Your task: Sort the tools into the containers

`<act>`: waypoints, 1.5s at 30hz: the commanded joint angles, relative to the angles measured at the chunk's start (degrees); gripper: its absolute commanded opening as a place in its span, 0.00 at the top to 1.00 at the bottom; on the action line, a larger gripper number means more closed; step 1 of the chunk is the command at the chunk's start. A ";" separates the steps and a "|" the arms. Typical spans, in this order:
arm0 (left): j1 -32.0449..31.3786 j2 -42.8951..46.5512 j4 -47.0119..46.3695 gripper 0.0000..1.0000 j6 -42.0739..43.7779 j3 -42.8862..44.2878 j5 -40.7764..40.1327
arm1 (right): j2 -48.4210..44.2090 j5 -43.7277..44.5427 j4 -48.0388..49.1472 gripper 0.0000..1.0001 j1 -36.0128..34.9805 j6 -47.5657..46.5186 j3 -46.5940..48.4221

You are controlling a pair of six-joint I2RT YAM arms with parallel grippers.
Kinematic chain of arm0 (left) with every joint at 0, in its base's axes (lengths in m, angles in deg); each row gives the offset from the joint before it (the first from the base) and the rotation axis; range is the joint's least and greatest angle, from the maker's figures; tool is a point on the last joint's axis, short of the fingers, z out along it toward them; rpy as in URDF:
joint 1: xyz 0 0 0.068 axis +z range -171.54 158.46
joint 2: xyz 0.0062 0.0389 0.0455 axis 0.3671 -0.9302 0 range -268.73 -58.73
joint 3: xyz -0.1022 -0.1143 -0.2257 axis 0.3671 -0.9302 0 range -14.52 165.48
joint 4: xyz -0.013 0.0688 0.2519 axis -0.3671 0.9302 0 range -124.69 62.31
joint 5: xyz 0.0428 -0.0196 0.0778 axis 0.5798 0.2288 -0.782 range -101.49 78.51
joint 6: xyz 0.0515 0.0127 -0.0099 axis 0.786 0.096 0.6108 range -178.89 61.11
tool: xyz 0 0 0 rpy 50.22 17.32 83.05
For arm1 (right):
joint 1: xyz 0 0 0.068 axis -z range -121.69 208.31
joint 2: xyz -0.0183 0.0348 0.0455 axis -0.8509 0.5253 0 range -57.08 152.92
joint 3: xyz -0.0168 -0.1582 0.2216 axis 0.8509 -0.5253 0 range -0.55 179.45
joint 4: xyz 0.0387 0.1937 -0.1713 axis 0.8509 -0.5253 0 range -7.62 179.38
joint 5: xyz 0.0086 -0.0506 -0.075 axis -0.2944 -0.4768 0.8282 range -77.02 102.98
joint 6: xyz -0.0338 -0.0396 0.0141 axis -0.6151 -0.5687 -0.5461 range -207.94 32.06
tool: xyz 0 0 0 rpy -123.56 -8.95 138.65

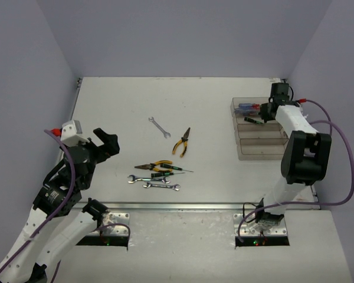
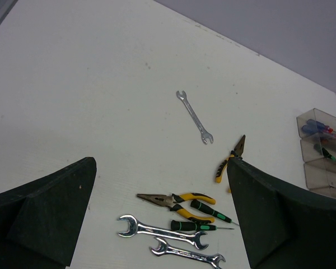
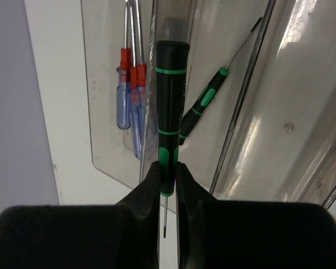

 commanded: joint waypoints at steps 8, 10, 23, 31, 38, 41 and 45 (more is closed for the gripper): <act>0.58 -0.05 -2.02 0.00 0.69 0.11 -0.07 | 3.78 4.16 4.96 0.83 0.65 -1.29 1.42; 0.61 -0.22 -2.02 0.00 0.69 0.17 0.01 | 4.34 2.76 7.59 0.61 0.74 -3.49 1.48; 0.61 -0.19 -1.93 0.00 0.67 0.20 -0.25 | -8.68 -14.27 19.82 0.04 -5.83 -28.69 -6.66; 0.70 1.22 -1.98 0.00 0.51 0.14 -0.30 | -15.44 -19.00 6.87 0.12 -33.80 -64.96 -4.60; 0.70 1.16 -2.02 0.00 0.54 0.11 -0.20 | -4.21 -11.89 -8.80 0.34 -50.68 -76.62 0.40; 0.70 1.02 -1.94 0.00 0.52 0.11 -0.07 | -0.29 -10.16 -10.40 0.43 -57.06 -79.71 0.90; 0.70 1.09 -1.99 0.00 0.51 0.11 -0.10 | 4.44 -12.35 -10.14 0.49 -59.23 -81.43 0.48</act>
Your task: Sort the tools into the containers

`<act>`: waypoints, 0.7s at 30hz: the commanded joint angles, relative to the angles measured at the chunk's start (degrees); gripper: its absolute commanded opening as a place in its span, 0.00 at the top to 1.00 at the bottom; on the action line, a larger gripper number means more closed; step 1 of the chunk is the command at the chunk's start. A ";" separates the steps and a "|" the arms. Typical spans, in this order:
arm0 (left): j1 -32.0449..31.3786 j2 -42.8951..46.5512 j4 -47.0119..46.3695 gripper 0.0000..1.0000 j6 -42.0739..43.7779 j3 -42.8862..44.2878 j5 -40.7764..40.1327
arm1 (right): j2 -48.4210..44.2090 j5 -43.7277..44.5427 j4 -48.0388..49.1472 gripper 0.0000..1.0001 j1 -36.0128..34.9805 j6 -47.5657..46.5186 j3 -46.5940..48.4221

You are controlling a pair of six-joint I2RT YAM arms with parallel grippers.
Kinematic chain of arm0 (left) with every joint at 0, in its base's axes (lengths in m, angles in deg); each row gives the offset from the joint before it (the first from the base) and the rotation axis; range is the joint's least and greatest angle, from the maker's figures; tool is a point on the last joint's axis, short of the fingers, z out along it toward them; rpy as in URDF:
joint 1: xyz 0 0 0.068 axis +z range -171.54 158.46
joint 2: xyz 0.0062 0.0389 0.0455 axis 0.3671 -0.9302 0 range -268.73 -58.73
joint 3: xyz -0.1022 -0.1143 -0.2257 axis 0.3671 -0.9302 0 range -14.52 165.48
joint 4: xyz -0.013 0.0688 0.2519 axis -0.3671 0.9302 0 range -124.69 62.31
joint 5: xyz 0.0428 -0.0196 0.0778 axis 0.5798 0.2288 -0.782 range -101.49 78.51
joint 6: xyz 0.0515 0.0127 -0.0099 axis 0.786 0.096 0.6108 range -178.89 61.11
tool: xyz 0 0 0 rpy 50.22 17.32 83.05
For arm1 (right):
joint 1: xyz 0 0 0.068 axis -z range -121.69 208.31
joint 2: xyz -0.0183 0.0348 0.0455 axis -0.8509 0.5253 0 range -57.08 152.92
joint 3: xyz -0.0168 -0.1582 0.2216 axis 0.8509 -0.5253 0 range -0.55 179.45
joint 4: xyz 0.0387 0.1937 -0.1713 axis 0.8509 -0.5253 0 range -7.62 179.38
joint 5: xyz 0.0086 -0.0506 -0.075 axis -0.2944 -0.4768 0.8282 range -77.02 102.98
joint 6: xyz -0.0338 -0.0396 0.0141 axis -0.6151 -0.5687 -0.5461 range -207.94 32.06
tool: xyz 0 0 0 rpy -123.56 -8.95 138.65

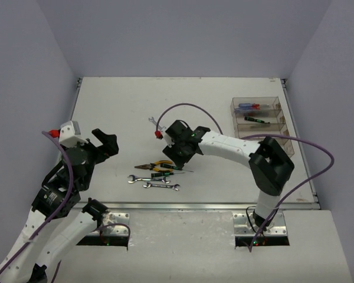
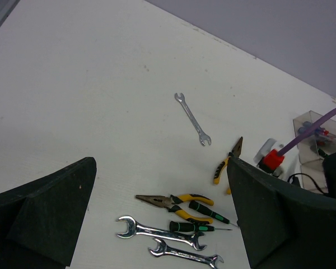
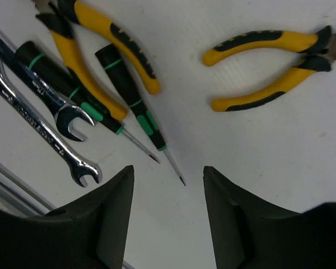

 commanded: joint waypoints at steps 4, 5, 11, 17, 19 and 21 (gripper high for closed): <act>0.68 0.00 -2.19 0.00 0.70 0.06 0.30 | 6.11 0.59 -1.12 0.59 -3.60 -8.66 2.26; 0.68 -0.20 -2.19 0.00 0.70 0.02 0.30 | 6.67 0.51 -0.45 0.60 -3.61 -8.82 2.34; 0.68 -0.75 -2.11 0.00 0.79 0.02 0.41 | 9.21 1.88 2.90 0.65 -3.61 -9.45 2.78; 0.68 -0.59 -2.11 0.00 0.85 0.02 0.48 | 11.28 0.40 3.34 0.66 -3.63 -9.86 3.53; 0.68 -0.57 -2.15 0.00 0.83 -0.02 0.48 | 11.52 -0.16 3.34 0.66 -3.61 -9.84 3.58; 0.68 -0.57 -2.19 0.00 0.79 -0.06 0.48 | 11.32 -0.78 3.05 0.66 -3.61 -9.76 3.76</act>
